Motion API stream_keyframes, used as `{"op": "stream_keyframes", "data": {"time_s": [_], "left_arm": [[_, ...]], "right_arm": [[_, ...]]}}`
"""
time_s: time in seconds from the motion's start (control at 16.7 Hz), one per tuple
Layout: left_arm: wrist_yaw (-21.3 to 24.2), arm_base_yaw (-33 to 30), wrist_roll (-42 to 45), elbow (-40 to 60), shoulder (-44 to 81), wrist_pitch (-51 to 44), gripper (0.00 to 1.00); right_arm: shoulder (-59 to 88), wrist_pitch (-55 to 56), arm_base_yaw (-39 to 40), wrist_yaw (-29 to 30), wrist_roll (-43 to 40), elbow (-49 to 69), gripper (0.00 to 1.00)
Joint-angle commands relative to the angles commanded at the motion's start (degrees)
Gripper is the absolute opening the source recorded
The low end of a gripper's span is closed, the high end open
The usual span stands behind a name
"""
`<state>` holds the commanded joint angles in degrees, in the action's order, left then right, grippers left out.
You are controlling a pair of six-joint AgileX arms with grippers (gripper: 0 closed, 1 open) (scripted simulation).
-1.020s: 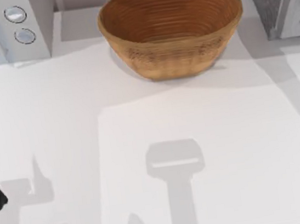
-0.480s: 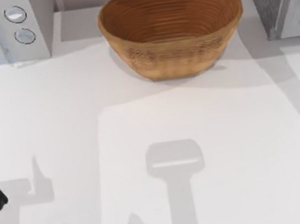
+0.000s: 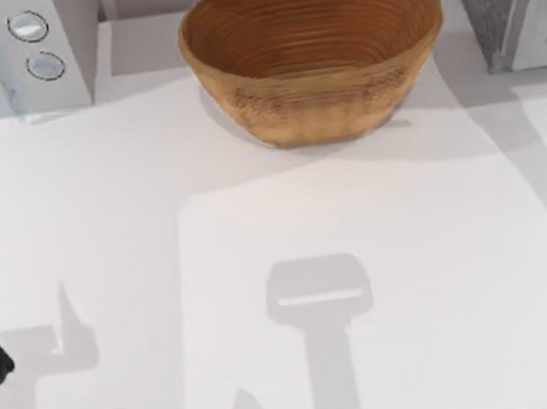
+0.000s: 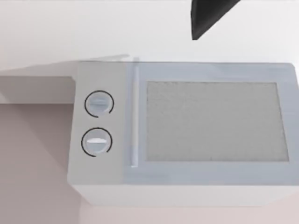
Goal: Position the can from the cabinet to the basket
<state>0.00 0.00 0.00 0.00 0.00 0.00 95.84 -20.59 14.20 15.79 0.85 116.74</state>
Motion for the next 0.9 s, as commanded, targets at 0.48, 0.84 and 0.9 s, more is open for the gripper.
{"op": "stream_keyframes", "data": {"time_s": [0.48, 0.84, 0.9], "left_arm": [[0.00, 0.00, 0.00, 0.00, 0.00, 0.00, 1.00], [0.00, 0.00, 0.00, 0.00, 0.00, 0.00, 1.00], [0.00, 0.00, 0.00, 0.00, 0.00, 0.00, 1.00]], "right_arm": [[-6.17, -6.55, 5.24, 5.21, -0.05, 0.82, 0.00], [-20.06, -21.57, 15.89, 15.49, -0.02, 1.31, 0.00], [-20.81, -22.32, 16.62, 16.21, -0.02, 1.30, 0.00]]}}
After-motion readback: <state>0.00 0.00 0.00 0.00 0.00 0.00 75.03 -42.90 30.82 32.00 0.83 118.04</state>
